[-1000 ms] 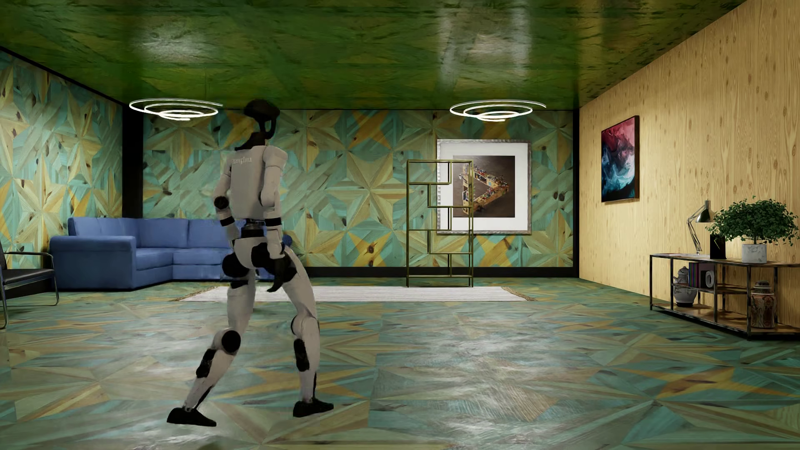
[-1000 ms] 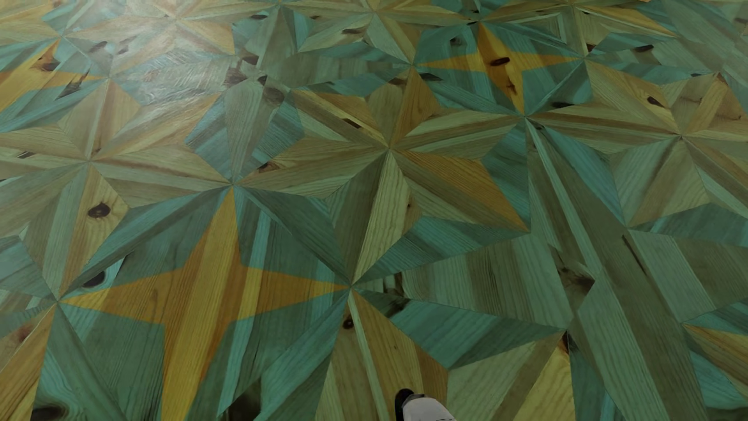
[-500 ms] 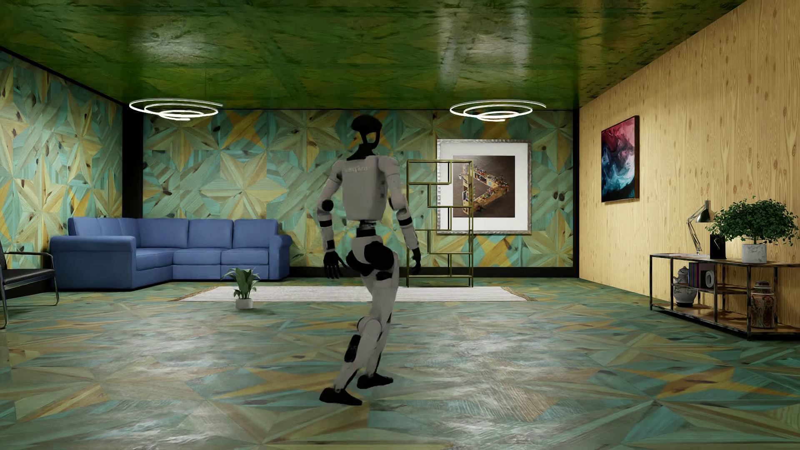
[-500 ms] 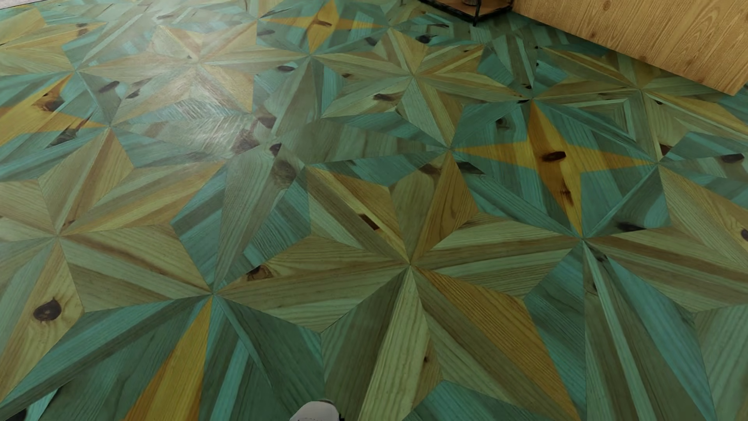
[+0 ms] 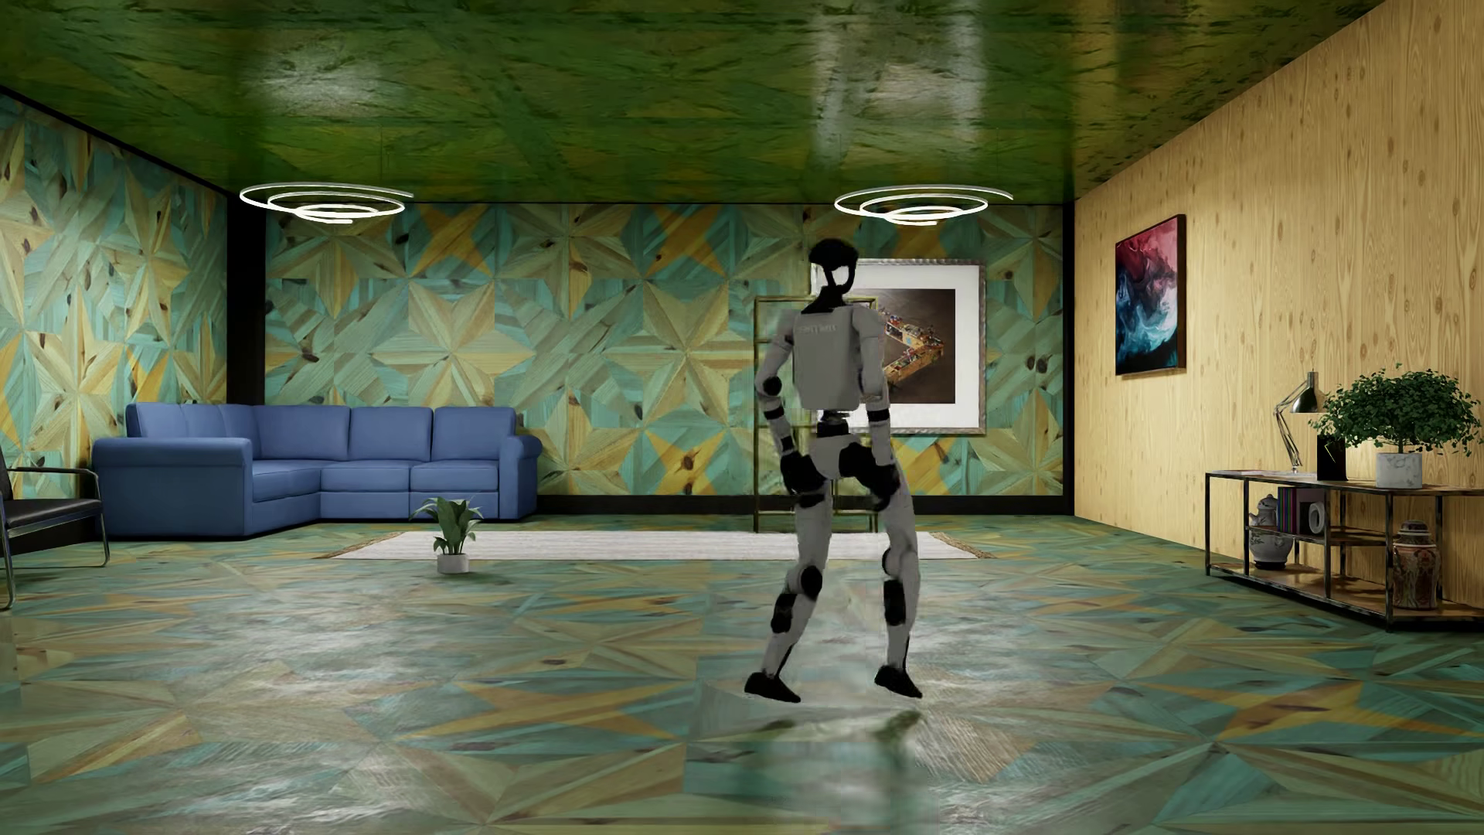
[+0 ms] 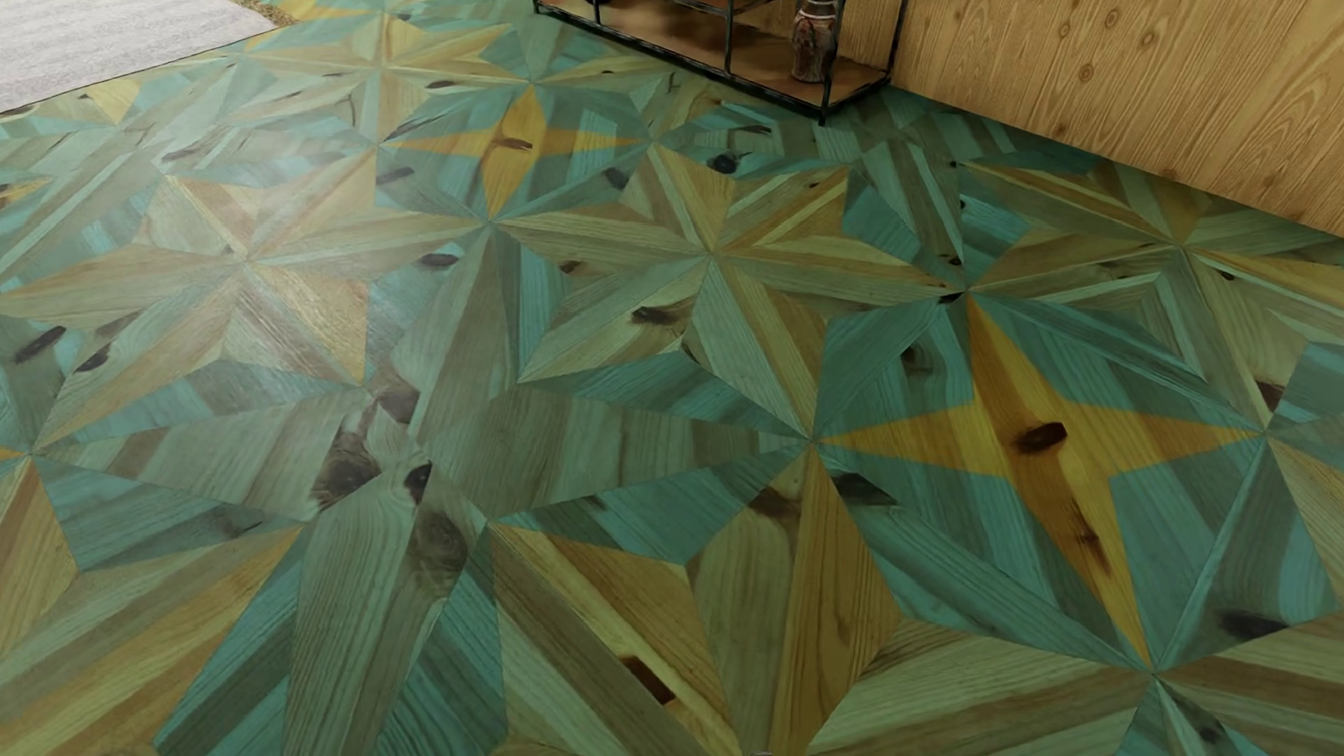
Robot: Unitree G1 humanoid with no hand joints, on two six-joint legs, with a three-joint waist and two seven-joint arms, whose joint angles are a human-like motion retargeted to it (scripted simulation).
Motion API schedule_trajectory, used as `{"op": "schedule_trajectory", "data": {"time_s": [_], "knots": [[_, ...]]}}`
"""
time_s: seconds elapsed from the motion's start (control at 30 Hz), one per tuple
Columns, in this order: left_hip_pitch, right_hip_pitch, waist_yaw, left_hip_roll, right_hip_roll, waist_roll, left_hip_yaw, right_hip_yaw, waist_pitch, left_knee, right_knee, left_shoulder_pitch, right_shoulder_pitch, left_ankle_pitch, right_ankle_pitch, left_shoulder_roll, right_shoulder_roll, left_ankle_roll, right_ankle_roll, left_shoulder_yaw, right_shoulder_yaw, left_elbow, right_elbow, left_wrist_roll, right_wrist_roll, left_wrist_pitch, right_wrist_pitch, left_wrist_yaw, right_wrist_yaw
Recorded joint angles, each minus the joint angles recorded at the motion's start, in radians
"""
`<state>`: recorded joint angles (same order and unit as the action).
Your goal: Head to shelves
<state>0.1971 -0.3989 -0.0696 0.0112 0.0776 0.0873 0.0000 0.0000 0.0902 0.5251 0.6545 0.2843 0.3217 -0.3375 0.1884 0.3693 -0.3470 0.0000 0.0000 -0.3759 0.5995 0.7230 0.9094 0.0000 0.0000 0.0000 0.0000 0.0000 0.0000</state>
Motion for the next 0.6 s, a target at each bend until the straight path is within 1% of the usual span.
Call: {"op": "schedule_trajectory", "data": {"time_s": [0.03, 0.07, 0.1, 0.13, 0.17, 0.2, 0.23, 0.27, 0.3, 0.33, 0.37, 0.4, 0.43, 0.5, 0.53, 0.57, 0.6], "knots": [[0.048, -0.039, -0.031, -0.002, -0.016, -0.009, 0.0, 0.0, -0.009, -0.015, -0.155, -0.026, 0.007, -0.035, -0.206, 0.011, 0.001, 0.0, 0.0, 0.019, 0.004, -0.026, 0.003, 0.0, 0.0, 0.0, 0.0, 0.0, 0.0], [0.082, -0.076, -0.055, 0.008, -0.043, -0.012, 0.0, 0.0, -0.017, 0.004, -0.19, -0.051, 0.016, -0.055, -0.457, 0.017, -0.003, 0.0, 0.0, 0.036, 0.018, -0.037, 0.002, 0.0, 0.0, 0.0, 0.0, 0.0, 0.0], [0.119, -0.099, -0.084, 0.029, -0.064, -0.006, 0.0, 0.0, -0.017, 0.024, -0.188, -0.067, 0.029, -0.048, -0.525, 0.018, -0.011, 0.0, 0.0, 0.052, 0.031, -0.036, -0.006, 0.0, 0.0, 0.0, 0.0, 0.0, 0.0], [0.167, -0.121, -0.11, 0.056, -0.063, 0.005, 0.0, 0.0, -0.008, 0.048, -0.181, -0.072, 0.038, 0.009, -0.381, 0.01, -0.015, 0.0, 0.0, 0.074, 0.034, -0.017, -0.002, 0.0, 0.0, 0.0, 0.0, 0.0, 0.0], [0.18, -0.155, -0.114, 0.094, -0.039, 0.023, 0.0, 0.0, -0.022, 0.114, -0.103, -0.058, 0.046, 0.121, -0.149, 0.004, -0.015, 0.0, 0.0, 0.088, 0.038, 0.001, 0.008, 0.0, 0.0, 0.0, 0.0, 0.0, 0.0], [0.133, -0.175, -0.098, 0.14, 0.017, 0.062, 0.0, 0.0, -0.037, 0.25, -0.023, -0.036, 0.048, 0.303, 0.025, -0.009, -0.013, 0.0, 0.0, 0.098, 0.041, 0.026, 0.02, 0.0, 0.0, 0.0, 0.0, 0.0, 0.0], [0.058, -0.15, -0.07, 0.153, 0.049, 0.085, 0.0, 0.0, -0.039, 0.439, 0.054, -0.026, 0.038, 0.446, 0.058, -0.01, -0.018, 0.0, 0.0, 0.038, 0.023, 0.098, 0.056, 0.0, 0.0, 0.0, 0.0, 0.0, 0.0], [-0.084, -0.116, -0.04, 0.169, 0.104, 0.105, 0.0, 0.0, -0.045, 0.666, 0.077, 0.002, 0.017, 0.453, 0.029, -0.009, -0.025, 0.0, 0.0, 0.034, 0.003, 0.099, 0.055, 0.0, 0.0, 0.0, 0.0, 0.0, 0.0], [-0.182, -0.013, 0.006, 0.167, 0.132, 0.116, 0.0, 0.0, -0.019, 0.829, 0.057, 0.014, -0.006, 0.307, -0.019, -0.007, -0.016, 0.0, 0.0, 0.0, -0.053, 0.11, 0.071, 0.0, 0.0, 0.0, 0.0, 0.0, 0.0], [-0.291, 0.102, 0.07, 0.135, 0.138, 0.105, 0.0, 0.0, -0.012, 0.908, -0.005, 0.031, -0.036, 0.169, -0.095, -0.003, -0.023, 0.0, 0.0, -0.025, -0.055, 0.113, 0.055, 0.0, 0.0, 0.0, 0.0, 0.0, 0.0], [-0.398, 0.214, 0.132, 0.11, 0.139, 0.094, 0.0, 0.0, -0.01, 0.914, -0.063, 0.058, -0.061, 0.107, -0.171, 0.002, -0.038, 0.0, 0.0, -0.042, -0.044, 0.122, 0.024, 0.0, 0.0, 0.0, 0.0, 0.0, 0.0], [-0.459, 0.341, 0.205, 0.081, 0.121, 0.074, 0.0, 0.0, 0.005, 0.822, -0.129, 0.082, -0.064, 0.086, -0.239, 0.01, -0.059, 0.0, 0.0, -0.048, -0.062, 0.151, -0.063, 0.0, 0.0, 0.0, 0.0, 0.0, 0.0], [-0.535, 0.448, 0.262, 0.068, 0.099, 0.06, 0.0, 0.0, 0.002, 0.688, -0.193, 0.11, -0.08, 0.097, -0.333, 0.016, -0.066, 0.0, 0.0, -0.047, -0.093, 0.172, -0.1, 0.0, 0.0, 0.0, 0.0, 0.0, 0.0], [-0.634, 0.625, 0.348, 0.085, 0.063, 0.047, 0.0, 0.0, -0.013, 0.337, -0.242, 0.152, -0.119, 0.136, -0.541, 0.033, -0.086, 0.0, 0.0, -0.051, -0.14, 0.212, -0.213, 0.0, 0.0, 0.0, 0.0, 0.0, 0.0], [-0.66, 0.674, 0.377, 0.103, 0.062, 0.053, 0.0, 0.0, -0.033, 0.135, -0.226, 0.168, -0.152, 0.135, -0.599, 0.038, -0.09, 0.0, 0.0, -0.047, -0.158, 0.238, -0.247, 0.0, 0.0, 0.0, 0.0, 0.0, 0.0], [-0.666, 0.715, 0.396, 0.111, 0.056, 0.058, 0.0, 0.0, -0.047, 0.007, -0.225, 0.181, -0.179, 0.241, -0.625, 0.039, -0.096, 0.0, 0.0, -0.057, -0.186, 0.265, -0.276, 0.0, 0.0, 0.0, 0.0, 0.0, 0.0], [-0.698, 0.738, 0.395, 0.114, 0.058, 0.066, 0.0, 0.0, -0.066, -0.397, -0.243, 0.193, -0.201, 0.724, -0.602, 0.04, -0.096, 0.0, 0.0, -0.053, -0.204, 0.288, -0.29, 0.0, 0.0, 0.0, 0.0, 0.0, 0.0]]}}
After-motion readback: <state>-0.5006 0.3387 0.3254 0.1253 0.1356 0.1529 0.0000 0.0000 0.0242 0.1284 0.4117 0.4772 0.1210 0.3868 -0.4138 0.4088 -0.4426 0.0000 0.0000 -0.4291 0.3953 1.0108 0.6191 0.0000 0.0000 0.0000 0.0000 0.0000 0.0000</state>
